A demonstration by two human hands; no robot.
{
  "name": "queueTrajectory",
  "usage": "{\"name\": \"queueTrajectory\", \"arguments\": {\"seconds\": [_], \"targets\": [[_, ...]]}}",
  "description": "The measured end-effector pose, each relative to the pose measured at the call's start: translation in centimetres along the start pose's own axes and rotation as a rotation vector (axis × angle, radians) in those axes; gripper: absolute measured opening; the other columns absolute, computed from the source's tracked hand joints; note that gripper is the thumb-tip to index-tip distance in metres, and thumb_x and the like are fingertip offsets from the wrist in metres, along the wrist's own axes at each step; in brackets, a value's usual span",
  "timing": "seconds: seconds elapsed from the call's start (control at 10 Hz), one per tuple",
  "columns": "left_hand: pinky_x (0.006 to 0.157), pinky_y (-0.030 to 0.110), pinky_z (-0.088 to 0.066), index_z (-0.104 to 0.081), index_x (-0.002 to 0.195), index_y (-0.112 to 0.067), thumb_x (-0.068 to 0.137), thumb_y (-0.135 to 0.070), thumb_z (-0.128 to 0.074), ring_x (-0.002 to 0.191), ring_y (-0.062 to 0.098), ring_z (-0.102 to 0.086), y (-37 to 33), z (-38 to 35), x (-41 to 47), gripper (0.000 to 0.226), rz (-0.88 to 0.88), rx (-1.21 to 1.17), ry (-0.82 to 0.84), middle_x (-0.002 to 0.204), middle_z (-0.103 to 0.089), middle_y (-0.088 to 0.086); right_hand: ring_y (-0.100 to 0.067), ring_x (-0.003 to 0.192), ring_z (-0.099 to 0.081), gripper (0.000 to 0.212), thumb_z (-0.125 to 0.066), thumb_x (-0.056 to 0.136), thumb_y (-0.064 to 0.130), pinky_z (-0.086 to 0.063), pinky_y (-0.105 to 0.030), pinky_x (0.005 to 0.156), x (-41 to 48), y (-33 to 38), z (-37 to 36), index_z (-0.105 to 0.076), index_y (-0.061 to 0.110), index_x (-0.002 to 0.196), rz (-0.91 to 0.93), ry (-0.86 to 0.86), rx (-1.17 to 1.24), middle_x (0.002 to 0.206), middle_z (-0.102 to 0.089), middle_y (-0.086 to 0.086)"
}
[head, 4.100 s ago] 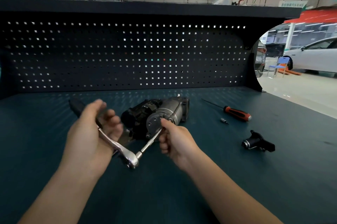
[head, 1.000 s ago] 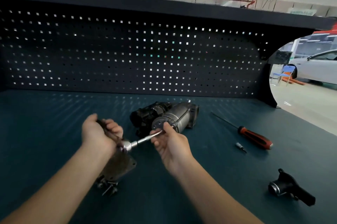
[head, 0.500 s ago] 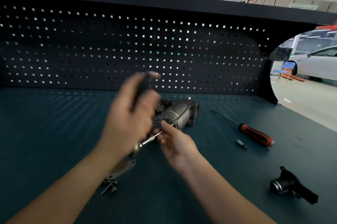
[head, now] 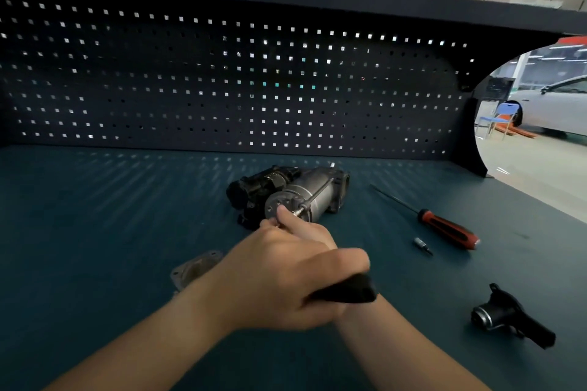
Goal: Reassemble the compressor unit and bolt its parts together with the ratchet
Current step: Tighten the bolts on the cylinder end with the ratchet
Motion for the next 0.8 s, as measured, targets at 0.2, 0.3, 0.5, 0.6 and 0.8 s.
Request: {"name": "queueTrajectory", "arguments": {"seconds": [0.2, 0.3, 0.5, 0.6, 0.8], "targets": [[0.041, 0.012, -0.036, -0.051, 0.089, -0.033, 0.088, -0.029, -0.05, 0.042, -0.003, -0.041, 4.1, 3.0, -2.2, 0.004, 0.696, -0.457, -0.932, 0.053, -0.049, -0.016, -0.007, 0.036, -0.052, 0.023, -0.047, 0.097, 0.015, -0.041, -0.012, 0.039, 0.4, -0.1, -0.1, -0.055, 0.005, 0.078, -0.081, -0.016, 0.107, 0.051, -0.059, -0.003], [0.036, 0.014, -0.023, -0.046, 0.082, -0.022, 0.096, -0.029, -0.049, 0.036, 0.003, -0.025, 7.5, 3.2, -4.3, 0.015, 1.182, -0.928, -1.381, 0.053, -0.027, -0.01, -0.003, 0.03, -0.038, 0.028, -0.046, 0.098, 0.021, -0.031, -0.012, 0.032, 0.1, 0.0, -0.5, -0.051, 0.01, 0.073, -0.094, -0.015, 0.15, 0.046, -0.056, 0.001], [0.036, 0.014, -0.027, -0.048, 0.079, -0.024, 0.09, -0.019, -0.053, 0.036, 0.002, -0.031, 5.9, 3.2, -2.4, 0.013, 0.92, -0.723, -1.071, 0.047, -0.036, -0.011, -0.003, 0.031, -0.046, 0.019, -0.062, 0.089, 0.02, -0.038, -0.011, 0.034, -0.1, 0.4, 0.1, -0.057, 0.005, 0.078, -0.064, -0.102, 0.073, 0.05, -0.064, -0.003], [0.054, 0.006, -0.039, -0.051, 0.085, -0.018, 0.085, -0.023, -0.051, 0.056, -0.003, -0.052, 1.6, 2.7, -0.1, 0.005, 0.265, -0.146, -0.516, 0.066, -0.056, -0.009, -0.006, 0.037, -0.047, 0.024, -0.059, 0.091, 0.022, -0.038, -0.016, 0.037, 0.4, 0.3, 0.4, -0.056, 0.009, 0.072, -0.004, -0.142, -0.044, 0.054, -0.058, -0.003], [0.045, 0.007, -0.034, -0.053, 0.084, -0.029, 0.086, -0.032, -0.046, 0.043, -0.004, -0.044, 3.4, 2.8, -1.2, 0.008, 0.515, -0.249, -0.731, 0.053, -0.052, -0.021, -0.003, 0.029, -0.038, 0.029, -0.049, 0.096, 0.022, -0.028, -0.014, 0.031, 0.1, 0.1, -0.1, -0.052, 0.013, 0.069, -0.063, -0.119, 0.136, 0.042, -0.054, 0.005]]}}
Point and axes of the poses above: each hand's wrist, its own x-axis towards the middle knuckle, its own z-axis out of the back of the hand, y = z × x, the point moved 3 cm from there along x, towards the middle knuckle
